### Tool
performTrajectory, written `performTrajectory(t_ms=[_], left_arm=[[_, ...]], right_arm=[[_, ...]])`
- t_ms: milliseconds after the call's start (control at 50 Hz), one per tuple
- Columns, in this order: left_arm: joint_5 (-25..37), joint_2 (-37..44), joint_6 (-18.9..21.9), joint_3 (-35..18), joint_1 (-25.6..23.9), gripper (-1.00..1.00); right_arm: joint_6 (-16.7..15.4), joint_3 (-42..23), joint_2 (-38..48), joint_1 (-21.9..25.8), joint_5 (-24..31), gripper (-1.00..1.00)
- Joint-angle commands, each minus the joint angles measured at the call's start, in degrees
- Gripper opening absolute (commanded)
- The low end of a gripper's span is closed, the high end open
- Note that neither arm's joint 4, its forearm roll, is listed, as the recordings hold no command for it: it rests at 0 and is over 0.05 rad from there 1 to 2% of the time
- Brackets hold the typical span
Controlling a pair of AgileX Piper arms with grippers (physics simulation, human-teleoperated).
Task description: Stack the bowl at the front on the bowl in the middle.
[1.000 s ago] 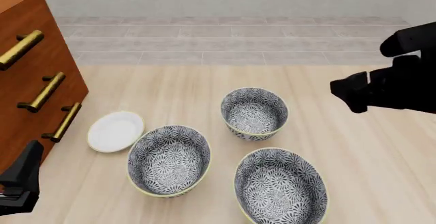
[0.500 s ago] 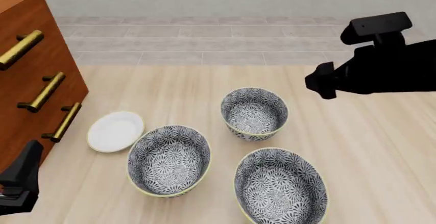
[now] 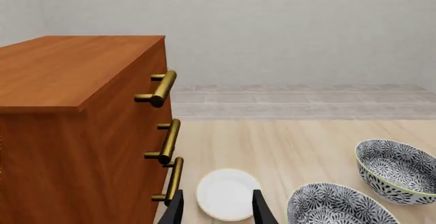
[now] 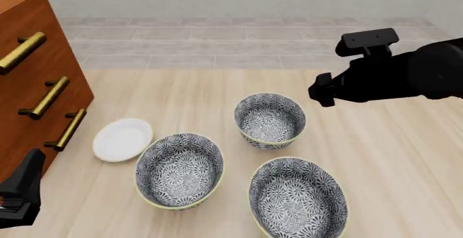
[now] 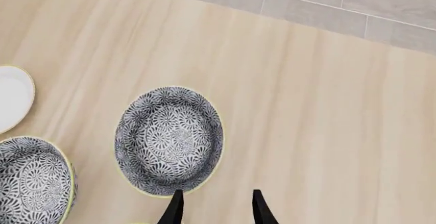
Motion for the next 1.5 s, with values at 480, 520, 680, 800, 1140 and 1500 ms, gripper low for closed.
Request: performTrajectory(t_ms=[480, 520, 680, 800, 1140, 1500], left_arm=[[-0.3, 0.2, 0.0, 0.1, 0.0, 1.00], [0.1, 0.2, 0.0, -0.3, 0.0, 1.00], [-0.3, 0.2, 0.0, 0.1, 0.0, 1.00], [-0.3, 0.1, 0.0, 0.1, 0.0, 1.00], [-0.3, 0.2, 0.0, 0.1, 0.0, 1.00], [-0.3, 0.2, 0.0, 0.1, 0.0, 1.00]], right_arm=[[0.4, -0.4, 12.2, -1.3, -8.8, 1.00], [0.5, -0.3, 12.8, -1.3, -9.3, 1.00], [0.7, -0.4, 14.8, -1.3, -10.5, 1.00], [0.7, -0.4, 16.6, -1.2, -11.7, 1.00], [1.3, -0.5, 21.5, -0.6, -14.7, 1.00], [2.1, -0.4, 25.2, 0.6, -16.6, 1.00]])
